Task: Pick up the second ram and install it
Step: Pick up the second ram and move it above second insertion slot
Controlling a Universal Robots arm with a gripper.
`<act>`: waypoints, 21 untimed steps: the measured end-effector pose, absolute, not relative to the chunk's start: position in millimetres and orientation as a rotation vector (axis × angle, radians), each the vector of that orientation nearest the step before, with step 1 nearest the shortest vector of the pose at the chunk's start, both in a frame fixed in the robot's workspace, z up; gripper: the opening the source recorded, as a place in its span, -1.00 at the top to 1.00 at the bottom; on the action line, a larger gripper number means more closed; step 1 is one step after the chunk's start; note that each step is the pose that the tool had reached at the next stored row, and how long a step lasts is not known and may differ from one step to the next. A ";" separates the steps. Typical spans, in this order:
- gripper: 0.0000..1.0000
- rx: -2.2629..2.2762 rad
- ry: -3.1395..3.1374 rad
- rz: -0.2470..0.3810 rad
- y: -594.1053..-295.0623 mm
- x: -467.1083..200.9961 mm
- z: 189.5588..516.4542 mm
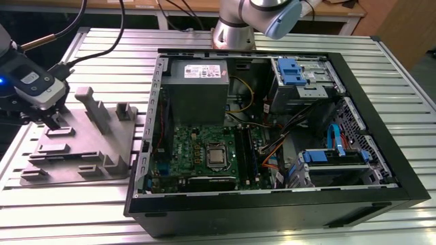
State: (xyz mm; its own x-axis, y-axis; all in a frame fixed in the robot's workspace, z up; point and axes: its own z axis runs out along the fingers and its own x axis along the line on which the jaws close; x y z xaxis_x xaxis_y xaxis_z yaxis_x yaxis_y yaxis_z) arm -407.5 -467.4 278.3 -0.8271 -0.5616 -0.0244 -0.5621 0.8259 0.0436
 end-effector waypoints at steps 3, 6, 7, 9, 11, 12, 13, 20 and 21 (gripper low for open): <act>0.80 -1.003 2.966 0.077 -467.4 -407.5 276.5; 0.80 -1.083 2.939 0.077 -467.4 -407.5 274.7; 0.80 -1.110 2.930 0.078 -467.4 -407.5 274.1; 0.80 -1.165 2.910 0.078 -467.4 -407.5 272.9; 0.80 -1.218 2.889 0.078 -467.4 -407.5 271.8; 0.80 -1.243 2.878 0.078 -467.4 -407.5 271.1; 0.80 -1.270 2.867 0.078 -467.4 -407.5 270.5; 0.80 -1.451 2.783 0.078 -467.4 -407.5 266.3; 0.80 -1.476 2.771 0.079 -467.4 -407.5 265.6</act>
